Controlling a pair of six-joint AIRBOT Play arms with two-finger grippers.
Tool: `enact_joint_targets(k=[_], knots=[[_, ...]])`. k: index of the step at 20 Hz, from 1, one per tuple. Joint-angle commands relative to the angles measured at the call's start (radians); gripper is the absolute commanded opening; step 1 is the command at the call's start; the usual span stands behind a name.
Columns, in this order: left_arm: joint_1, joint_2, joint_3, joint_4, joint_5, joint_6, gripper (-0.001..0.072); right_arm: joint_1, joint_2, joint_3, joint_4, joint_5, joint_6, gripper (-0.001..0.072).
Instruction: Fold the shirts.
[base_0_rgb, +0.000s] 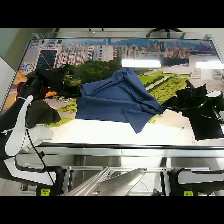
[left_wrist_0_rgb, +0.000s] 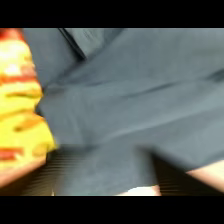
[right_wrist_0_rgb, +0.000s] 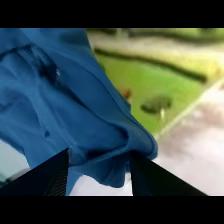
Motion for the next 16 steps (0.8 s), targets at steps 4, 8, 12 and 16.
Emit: enact_joint_targets(k=[4, 8, 12, 16], knots=[[0.077, -0.026, 0.132, 0.009, 0.247, -0.005, 0.0685, -0.039, 0.068, 0.129, 0.014, 0.142, 0.067, 0.0425], [0.094, 0.022, -0.064, 0.006, 0.266, -0.016, 0.0685, 0.112, 0.182, -0.023, 0.014, 0.106, 0.066, 0.0425], [0.058, 0.085, -0.340, 0.005, 0.133, -0.004, 0.0685, 0.274, 0.173, -0.164, 0.013, -0.046, 0.105, 0.0511], [0.036, 0.082, -0.438, 0.005, 0.025, 0.010, 0.0685, 0.322, 0.134, -0.188, 0.014, -0.239, 0.121, 0.0505]])
